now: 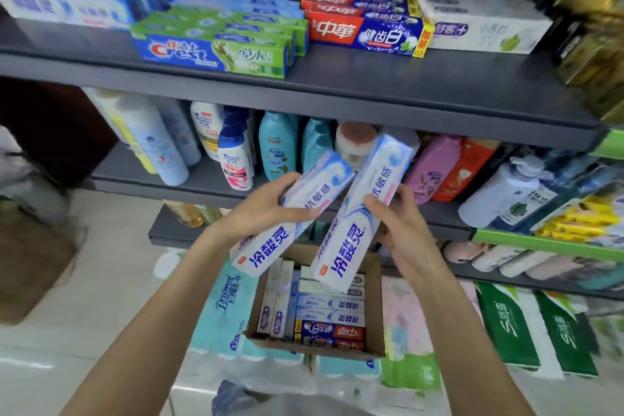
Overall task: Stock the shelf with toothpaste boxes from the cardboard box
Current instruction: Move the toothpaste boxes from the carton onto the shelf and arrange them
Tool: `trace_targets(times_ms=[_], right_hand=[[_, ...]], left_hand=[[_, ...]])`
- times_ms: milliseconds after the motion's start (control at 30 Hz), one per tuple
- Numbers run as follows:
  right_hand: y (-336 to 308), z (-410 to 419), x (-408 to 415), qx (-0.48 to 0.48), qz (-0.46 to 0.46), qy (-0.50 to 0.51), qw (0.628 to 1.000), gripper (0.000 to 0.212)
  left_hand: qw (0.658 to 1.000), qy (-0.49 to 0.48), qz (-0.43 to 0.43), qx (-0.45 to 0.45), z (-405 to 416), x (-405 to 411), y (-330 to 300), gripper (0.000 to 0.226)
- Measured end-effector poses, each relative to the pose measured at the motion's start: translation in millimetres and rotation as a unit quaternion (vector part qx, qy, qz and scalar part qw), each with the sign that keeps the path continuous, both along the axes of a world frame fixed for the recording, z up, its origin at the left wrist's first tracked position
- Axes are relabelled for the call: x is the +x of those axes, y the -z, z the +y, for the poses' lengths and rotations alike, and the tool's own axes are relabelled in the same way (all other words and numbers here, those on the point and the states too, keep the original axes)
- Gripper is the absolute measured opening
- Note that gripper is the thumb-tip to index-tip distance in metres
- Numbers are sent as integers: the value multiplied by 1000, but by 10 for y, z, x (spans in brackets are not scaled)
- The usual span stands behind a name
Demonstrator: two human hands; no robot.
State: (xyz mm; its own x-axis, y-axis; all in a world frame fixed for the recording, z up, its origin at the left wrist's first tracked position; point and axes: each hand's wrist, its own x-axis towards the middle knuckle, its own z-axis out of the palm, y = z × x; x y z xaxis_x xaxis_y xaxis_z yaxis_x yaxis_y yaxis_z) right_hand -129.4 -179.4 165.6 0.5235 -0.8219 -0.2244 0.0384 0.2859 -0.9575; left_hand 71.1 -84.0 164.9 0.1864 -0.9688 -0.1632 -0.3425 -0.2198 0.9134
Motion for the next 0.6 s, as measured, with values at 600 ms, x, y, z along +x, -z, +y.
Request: trace_targets(times_ms=[600], right_hand=[[-1867, 1, 2289, -61, -222, -103, 968, 13]], left_hand=[[870, -110, -467, -117, 1036, 2970, -1850, 55]])
